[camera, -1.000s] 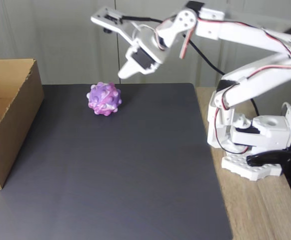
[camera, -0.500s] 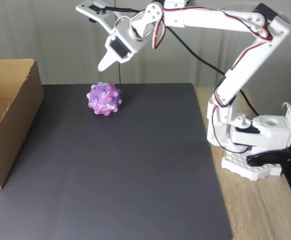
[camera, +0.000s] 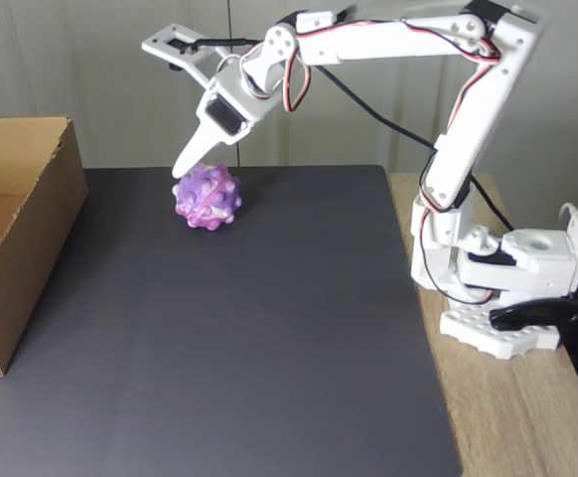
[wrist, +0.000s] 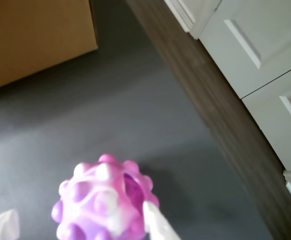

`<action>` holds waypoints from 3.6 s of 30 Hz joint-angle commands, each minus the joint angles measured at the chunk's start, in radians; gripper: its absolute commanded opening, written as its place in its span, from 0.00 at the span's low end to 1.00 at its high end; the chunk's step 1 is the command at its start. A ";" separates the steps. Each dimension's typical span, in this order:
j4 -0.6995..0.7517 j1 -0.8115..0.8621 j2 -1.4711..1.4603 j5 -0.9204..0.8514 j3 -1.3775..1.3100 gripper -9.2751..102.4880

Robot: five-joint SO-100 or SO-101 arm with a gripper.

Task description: Grasp a ball and put it in the box.

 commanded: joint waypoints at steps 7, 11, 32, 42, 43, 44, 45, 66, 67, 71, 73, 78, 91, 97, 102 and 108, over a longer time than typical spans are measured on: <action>-0.043 0.025 -0.081 0.028 -0.078 0.38; -0.049 0.025 -0.109 0.032 -0.087 0.39; -0.064 -0.032 -0.225 0.057 -0.094 0.34; -0.025 -0.041 -0.241 0.120 -0.081 0.27; -0.025 -0.041 -0.244 0.121 -0.078 0.27; -0.025 -0.041 -0.247 0.124 -0.078 0.27; -0.021 -0.041 -0.250 0.129 -0.077 0.27; -0.012 -0.061 -0.299 0.195 -0.061 0.11; -0.012 -0.061 -0.299 0.193 -0.061 0.10; -0.012 -0.063 -0.298 0.190 -0.061 0.09; -0.011 -0.066 -0.295 0.189 -0.061 0.08; -0.012 -0.077 -0.278 0.181 -0.063 0.08; 0.063 -0.124 -0.169 0.144 -0.123 0.08; 0.135 -0.146 -0.121 0.138 -0.222 0.08; 0.207 -0.186 -0.080 0.126 -0.333 0.08; 0.293 -0.242 -0.078 0.121 -0.537 0.08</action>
